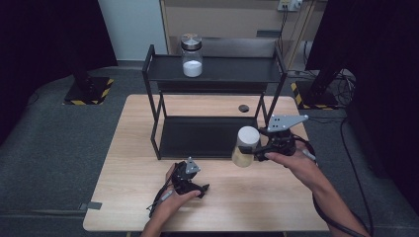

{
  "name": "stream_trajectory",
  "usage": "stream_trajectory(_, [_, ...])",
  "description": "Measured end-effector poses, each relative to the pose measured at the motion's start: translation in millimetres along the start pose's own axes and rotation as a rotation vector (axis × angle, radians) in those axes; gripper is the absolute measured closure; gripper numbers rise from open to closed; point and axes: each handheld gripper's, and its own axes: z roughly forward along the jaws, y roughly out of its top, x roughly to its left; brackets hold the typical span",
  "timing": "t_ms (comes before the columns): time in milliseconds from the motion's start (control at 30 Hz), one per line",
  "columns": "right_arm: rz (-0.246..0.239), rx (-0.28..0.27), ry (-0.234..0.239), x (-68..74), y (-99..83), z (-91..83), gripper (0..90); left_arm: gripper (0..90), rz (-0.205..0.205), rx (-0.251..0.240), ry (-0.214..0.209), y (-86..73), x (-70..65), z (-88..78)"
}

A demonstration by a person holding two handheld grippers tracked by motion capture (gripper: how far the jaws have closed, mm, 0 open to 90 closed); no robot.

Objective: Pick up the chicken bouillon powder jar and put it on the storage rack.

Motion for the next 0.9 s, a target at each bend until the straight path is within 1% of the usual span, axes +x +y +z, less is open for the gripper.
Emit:
stream_trajectory(67, [0.005,0.003,-0.005,-1.3,9.2,-1.4,35.2,0.0,0.000,0.000,0.000,0.0,0.0,0.0])
stream_trajectory(167, [-0.005,0.020,-0.020,-1.4,25.3,-2.6,35.2,0.0,0.000,0.000,0.001,-0.1,-0.2,0.0])
stream_trajectory(467, [-0.040,0.037,-0.019,-8.7,68.3,-10.4,35.2,0.0,-0.002,-0.001,0.000,-0.2,-0.2,0.1])
stream_trajectory(767, [-0.079,0.028,-0.007,-16.9,107.7,-21.0,35.2,0.0,0.001,-0.001,-0.004,0.1,0.8,0.2])
stream_trajectory(900, [-0.089,0.034,-0.008,-19.0,126.8,-25.6,35.2,0.0,0.003,-0.001,-0.005,0.2,1.2,0.4])
